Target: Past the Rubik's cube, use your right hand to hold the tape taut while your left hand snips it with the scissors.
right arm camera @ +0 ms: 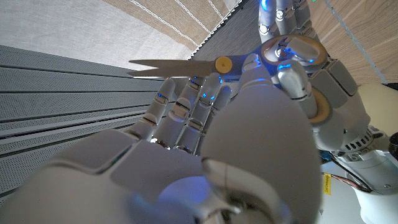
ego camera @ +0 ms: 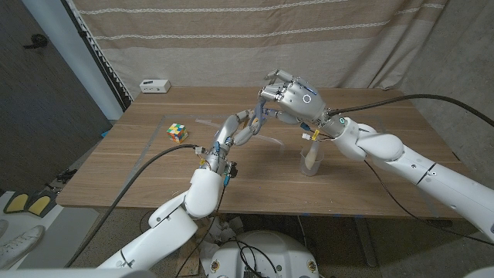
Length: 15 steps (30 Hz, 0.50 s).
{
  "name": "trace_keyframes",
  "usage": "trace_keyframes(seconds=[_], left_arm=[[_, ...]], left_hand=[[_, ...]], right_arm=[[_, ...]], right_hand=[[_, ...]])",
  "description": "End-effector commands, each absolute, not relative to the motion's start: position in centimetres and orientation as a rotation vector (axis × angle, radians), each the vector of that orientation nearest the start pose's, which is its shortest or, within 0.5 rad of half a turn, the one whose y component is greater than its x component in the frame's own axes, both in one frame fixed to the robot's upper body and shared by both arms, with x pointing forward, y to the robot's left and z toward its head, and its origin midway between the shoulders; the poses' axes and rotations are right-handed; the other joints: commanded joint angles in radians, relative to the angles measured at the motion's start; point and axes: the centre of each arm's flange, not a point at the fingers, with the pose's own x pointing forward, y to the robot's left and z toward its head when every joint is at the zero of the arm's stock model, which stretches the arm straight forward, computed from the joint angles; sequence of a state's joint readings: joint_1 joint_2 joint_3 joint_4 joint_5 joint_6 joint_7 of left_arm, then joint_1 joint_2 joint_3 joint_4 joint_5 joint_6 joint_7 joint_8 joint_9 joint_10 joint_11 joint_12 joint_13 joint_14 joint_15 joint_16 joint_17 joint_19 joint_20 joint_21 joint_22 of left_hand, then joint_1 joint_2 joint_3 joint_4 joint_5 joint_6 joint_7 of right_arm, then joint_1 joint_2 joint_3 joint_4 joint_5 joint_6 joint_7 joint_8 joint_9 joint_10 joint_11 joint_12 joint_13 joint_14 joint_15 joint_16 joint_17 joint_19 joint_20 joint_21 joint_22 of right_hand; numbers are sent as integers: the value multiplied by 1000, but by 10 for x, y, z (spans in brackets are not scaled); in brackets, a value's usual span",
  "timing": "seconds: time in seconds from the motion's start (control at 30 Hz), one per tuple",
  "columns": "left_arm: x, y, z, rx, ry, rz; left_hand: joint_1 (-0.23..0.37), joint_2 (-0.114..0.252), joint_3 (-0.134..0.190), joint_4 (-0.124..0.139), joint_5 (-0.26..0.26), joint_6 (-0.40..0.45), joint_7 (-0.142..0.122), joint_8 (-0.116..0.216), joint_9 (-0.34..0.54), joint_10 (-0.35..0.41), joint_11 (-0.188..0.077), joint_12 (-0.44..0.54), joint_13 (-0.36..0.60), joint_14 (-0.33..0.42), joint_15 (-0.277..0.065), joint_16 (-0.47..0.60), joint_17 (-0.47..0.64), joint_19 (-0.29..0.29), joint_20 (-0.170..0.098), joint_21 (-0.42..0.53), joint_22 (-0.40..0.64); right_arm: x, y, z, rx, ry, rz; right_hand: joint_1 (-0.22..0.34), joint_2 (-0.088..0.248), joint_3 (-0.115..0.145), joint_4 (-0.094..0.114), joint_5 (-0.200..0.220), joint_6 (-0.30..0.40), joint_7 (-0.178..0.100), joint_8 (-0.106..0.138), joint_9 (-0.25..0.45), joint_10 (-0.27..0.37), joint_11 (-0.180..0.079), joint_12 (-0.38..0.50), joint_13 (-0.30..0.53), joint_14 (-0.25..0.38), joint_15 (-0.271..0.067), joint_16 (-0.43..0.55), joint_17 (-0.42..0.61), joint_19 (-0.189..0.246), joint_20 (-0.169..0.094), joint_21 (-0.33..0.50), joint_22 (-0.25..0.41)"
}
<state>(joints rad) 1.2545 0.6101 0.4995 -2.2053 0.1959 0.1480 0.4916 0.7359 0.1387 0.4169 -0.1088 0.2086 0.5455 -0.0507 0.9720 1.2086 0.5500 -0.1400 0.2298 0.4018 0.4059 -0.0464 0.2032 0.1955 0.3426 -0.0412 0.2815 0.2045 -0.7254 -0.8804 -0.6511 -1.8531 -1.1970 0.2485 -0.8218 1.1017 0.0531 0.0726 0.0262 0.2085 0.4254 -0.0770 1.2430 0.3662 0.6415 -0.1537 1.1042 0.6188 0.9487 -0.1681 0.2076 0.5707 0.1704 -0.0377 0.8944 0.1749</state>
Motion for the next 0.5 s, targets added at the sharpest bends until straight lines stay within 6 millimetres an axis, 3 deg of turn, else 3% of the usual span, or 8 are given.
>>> trace_keyframes(seconds=[0.03,0.2,0.23,0.27,0.33,0.4,0.43,0.5], left_arm=[[456,136,-49,520,-815,1],[456,137,-49,521,-816,-1],[456,137,-50,521,-815,-1],[456,137,-50,522,-814,-1],[456,137,-50,521,-812,-1],[456,137,-51,522,-812,0],[455,137,-51,522,-812,1],[455,137,-51,520,-813,-1]], left_hand=[[9,2,73,65,5,-124,-3,4,-6,35,-20,7,4,13,-104,2,0,4,-17,8,0],[8,1,74,63,5,-121,-2,5,-12,36,-20,7,5,13,-104,1,0,4,-18,8,0],[7,1,74,63,5,-120,-2,4,-14,36,-21,7,5,13,-104,1,0,4,-17,8,0],[7,1,75,63,5,-119,-2,4,-16,36,-21,7,5,13,-104,1,0,4,-18,8,0],[7,1,75,62,5,-116,-3,4,-19,36,-23,7,5,14,-104,1,0,4,-17,8,-1],[7,0,76,61,5,-115,-4,5,-20,37,-24,7,6,14,-105,1,0,5,-17,8,-1],[7,0,76,61,5,-115,-4,5,-20,37,-24,7,6,14,-105,1,0,4,-17,8,-1],[7,-1,77,60,4,-113,-5,6,-23,38,-25,7,6,15,-105,1,0,5,-17,9,-1]], right_arm=[[472,-154,54,-1513,-1874,-308],[473,-151,52,-1523,-1884,-289],[473,-150,51,-1524,-1887,-284],[473,-149,51,-1524,-1888,-279],[472,-148,51,-1523,-1895,-277],[472,-148,51,-1524,-1897,-273],[472,-148,51,-1522,-1902,-274],[471,-148,51,-1520,-1906,-276]], right_hand=[[-141,136,94,83,5,14,2,5,-4,9,1,12,5,47,-66,23,2,12,-37,-3,2],[-152,131,97,84,3,20,3,4,-10,11,7,9,-5,45,-64,18,-3,12,-37,-8,3],[-167,129,96,88,1,12,13,-4,-16,6,5,0,-20,29,-66,6,-12,11,-33,-14,2],[-184,125,95,94,-1,8,9,-13,-25,3,14,-13,-39,-11,-60,-15,-27,1,-24,-23,2],[-201,118,93,98,-2,27,8,-21,-40,-18,7,-38,-60,-36,-56,-18,-36,-4,-18,-31,2],[-223,113,89,103,-4,42,0,-40,-64,-29,27,-68,-87,-79,-53,-22,-48,-5,-14,-38,1],[-230,111,89,100,-4,35,-7,-59,-81,-38,27,-89,-106,-89,-54,-13,-50,-5,-9,-44,1],[-236,106,87,99,-5,31,-9,-69,-89,-44,28,-100,-114,-103,-52,-14,-54,-6,-7,-47,1]])
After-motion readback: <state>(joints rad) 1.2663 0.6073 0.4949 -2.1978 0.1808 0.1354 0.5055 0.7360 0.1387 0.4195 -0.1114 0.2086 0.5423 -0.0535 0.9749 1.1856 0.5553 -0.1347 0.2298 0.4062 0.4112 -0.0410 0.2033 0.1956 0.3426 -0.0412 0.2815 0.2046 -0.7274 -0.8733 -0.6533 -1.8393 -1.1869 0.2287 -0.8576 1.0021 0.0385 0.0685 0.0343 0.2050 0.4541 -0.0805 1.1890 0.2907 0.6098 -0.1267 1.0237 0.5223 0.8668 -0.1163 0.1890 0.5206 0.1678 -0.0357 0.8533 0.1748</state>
